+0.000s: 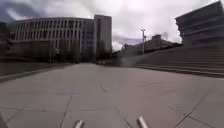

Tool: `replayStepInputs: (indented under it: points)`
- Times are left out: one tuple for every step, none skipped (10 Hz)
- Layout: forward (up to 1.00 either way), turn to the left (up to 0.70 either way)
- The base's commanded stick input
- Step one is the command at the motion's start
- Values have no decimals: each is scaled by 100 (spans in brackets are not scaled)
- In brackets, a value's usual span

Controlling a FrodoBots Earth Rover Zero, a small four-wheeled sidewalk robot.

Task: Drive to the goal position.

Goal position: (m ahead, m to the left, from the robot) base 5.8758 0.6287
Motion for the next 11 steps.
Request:
replayStepInputs:
  points:
    - [100, 0]
    - [100, 0]
    - [100, 0]
    - [100, 0]
    - [100, 0]
    - [100, 0]
    - [100, 0]
    - [100, 0]
    - [100, 4]
    - [100, 17]
    - [100, 33]
